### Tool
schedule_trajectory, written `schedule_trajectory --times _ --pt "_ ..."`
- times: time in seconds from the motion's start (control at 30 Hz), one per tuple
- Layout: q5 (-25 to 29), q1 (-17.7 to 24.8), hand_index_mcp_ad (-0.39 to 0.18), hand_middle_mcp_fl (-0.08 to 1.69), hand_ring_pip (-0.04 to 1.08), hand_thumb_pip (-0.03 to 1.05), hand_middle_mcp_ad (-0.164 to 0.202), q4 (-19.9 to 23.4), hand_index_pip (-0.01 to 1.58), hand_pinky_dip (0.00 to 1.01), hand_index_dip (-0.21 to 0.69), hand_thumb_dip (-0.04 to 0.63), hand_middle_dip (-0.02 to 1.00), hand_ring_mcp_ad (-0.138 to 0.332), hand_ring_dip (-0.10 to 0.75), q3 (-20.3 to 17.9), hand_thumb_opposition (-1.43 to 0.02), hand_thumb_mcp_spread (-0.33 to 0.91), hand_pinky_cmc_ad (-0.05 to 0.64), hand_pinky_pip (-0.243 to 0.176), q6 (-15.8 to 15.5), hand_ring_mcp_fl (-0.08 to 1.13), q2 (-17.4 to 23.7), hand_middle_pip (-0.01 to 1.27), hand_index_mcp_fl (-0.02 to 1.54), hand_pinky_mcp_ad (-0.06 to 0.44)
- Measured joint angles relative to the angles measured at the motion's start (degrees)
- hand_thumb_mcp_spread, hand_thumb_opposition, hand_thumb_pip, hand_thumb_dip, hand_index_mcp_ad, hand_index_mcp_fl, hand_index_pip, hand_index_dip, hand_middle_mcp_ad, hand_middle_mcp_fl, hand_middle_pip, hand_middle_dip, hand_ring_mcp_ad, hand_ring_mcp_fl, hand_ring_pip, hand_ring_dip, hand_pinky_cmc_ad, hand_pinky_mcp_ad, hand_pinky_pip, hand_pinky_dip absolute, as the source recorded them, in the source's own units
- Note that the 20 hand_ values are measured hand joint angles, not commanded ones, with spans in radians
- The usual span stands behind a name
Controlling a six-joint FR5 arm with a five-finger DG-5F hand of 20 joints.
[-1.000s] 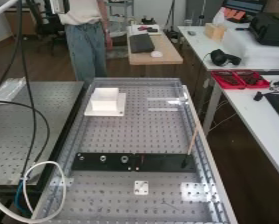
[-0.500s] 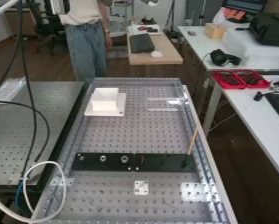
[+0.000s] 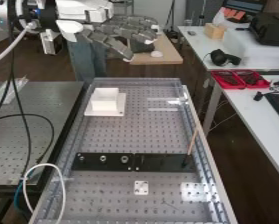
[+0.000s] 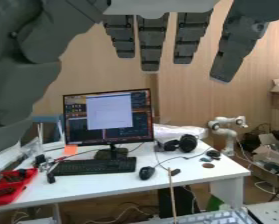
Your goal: Grab the larger nut and place it in the white container
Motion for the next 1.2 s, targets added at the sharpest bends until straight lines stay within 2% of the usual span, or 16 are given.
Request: schedule_trajectory --times 0.1,0.17,0.33,0.5,0.73,1.0,1.2 --pt "3.3 0.2 -0.007 0.09 0.10 0.39 0.059 2.9 0.06 0.44 0.112 0.035 0.22 0.138 0.113 -3.9 -0.69 0.25 0.377 -0.075 0.1 0.01 0.9 0.14 0.02 0.326" --pt "5.7 0.3 0.000 0.10 0.10 0.40 0.058 4.5 0.07 0.44 0.101 0.061 0.23 0.138 0.113 -6.2 -0.70 0.25 0.377 -0.075 0.5 0.01 1.3 0.14 0.02 0.323" --pt "12.6 1.0 -0.010 0.10 0.10 0.45 0.061 9.5 0.07 0.44 0.089 0.063 0.23 0.138 0.113 -12.1 -0.71 0.27 0.375 -0.075 2.8 0.01 2.1 0.13 0.03 0.325" --pt "19.6 2.0 -0.024 0.10 0.09 0.47 0.063 15.7 0.09 0.43 0.087 0.096 0.22 0.145 0.113 -17.4 -0.73 0.30 0.375 -0.075 5.0 0.01 1.8 0.13 0.05 0.323" --pt "24.3 2.6 -0.068 0.08 0.09 0.48 0.059 19.9 0.42 0.43 0.086 0.120 0.22 0.145 0.113 -21.0 -0.76 0.33 0.374 -0.075 8.6 0.01 -1.4 0.13 0.09 0.323" --pt "29.2 4.3 -0.073 -0.01 0.07 0.54 0.063 25.6 0.84 0.42 0.079 0.126 0.22 0.145 0.113 -24.5 -0.77 0.33 0.377 -0.075 11.8 0.01 -4.9 0.13 0.11 0.325" --pt "32.0 5.7 -0.103 -0.01 0.08 0.56 0.061 32.1 1.05 0.40 0.079 0.157 0.22 0.141 0.113 -26.8 -0.80 0.33 0.377 -0.075 11.7 0.01 -7.8 0.13 0.06 0.325"
